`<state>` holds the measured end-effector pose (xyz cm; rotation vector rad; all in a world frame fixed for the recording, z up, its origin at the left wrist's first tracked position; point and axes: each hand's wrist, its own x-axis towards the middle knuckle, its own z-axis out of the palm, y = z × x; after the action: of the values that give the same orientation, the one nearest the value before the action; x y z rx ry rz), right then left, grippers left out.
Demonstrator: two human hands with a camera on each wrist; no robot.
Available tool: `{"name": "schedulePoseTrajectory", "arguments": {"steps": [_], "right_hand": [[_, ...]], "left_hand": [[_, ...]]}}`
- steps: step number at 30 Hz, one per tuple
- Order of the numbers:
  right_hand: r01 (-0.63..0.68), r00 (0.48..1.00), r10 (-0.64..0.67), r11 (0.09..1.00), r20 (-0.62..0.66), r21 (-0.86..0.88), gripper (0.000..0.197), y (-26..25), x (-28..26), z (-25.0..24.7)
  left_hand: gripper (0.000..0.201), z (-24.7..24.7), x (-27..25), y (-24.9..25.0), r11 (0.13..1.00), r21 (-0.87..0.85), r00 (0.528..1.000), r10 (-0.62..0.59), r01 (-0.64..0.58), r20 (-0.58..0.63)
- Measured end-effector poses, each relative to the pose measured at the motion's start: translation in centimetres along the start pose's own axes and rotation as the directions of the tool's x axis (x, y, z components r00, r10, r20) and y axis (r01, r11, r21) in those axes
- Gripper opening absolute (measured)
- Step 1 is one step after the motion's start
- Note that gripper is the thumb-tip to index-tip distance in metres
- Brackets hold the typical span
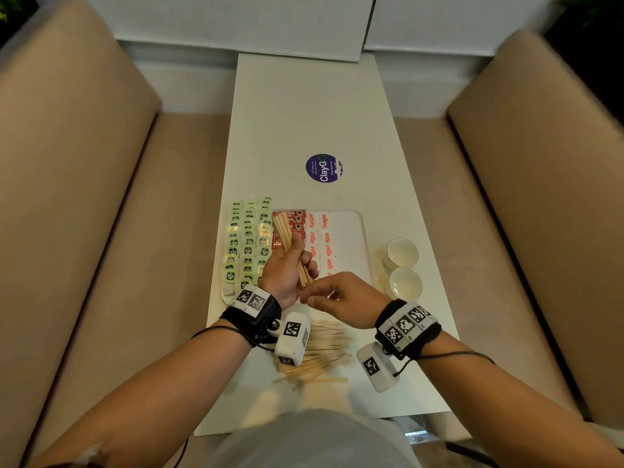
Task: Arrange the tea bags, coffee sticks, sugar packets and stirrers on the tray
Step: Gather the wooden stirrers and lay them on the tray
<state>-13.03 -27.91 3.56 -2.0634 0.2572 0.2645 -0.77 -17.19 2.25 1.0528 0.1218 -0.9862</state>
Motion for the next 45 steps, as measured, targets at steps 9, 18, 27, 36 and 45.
{"name": "schedulePoseTrajectory", "arguments": {"steps": [9,18,27,36,45], "right_hand": [[-0.158,0.919,0.161,0.987,-0.36,0.039,0.043,-0.7,3.4,-2.3],[-0.202,0.947,0.166,0.974,-0.275,-0.107,0.041,0.1,6.0,-2.3],[-0.296,0.908,0.304,0.953,-0.29,0.072,0.038,2.0,9.5,-5.3],[-0.357,0.927,0.361,0.932,-0.104,0.06,0.046,6.7,12.5,-7.9],[-0.581,0.811,0.574,0.769,-0.114,-0.266,0.039,10.2,17.5,-11.7]], "left_hand": [[0.018,-1.4,0.4,-0.6,0.888,0.459,0.991,-0.035,-0.029,0.13],[0.01,-0.5,2.2,-1.4,0.647,0.756,0.978,-0.08,-0.098,0.195],[0.016,1.4,5.7,-1.5,0.545,0.835,0.962,-0.18,-0.076,0.205],[0.017,2.8,10.5,-2.6,0.517,0.856,0.961,-0.236,-0.001,0.144],[0.057,1.9,16.4,-0.5,-0.127,0.972,0.962,-0.219,-0.197,0.166]]}}
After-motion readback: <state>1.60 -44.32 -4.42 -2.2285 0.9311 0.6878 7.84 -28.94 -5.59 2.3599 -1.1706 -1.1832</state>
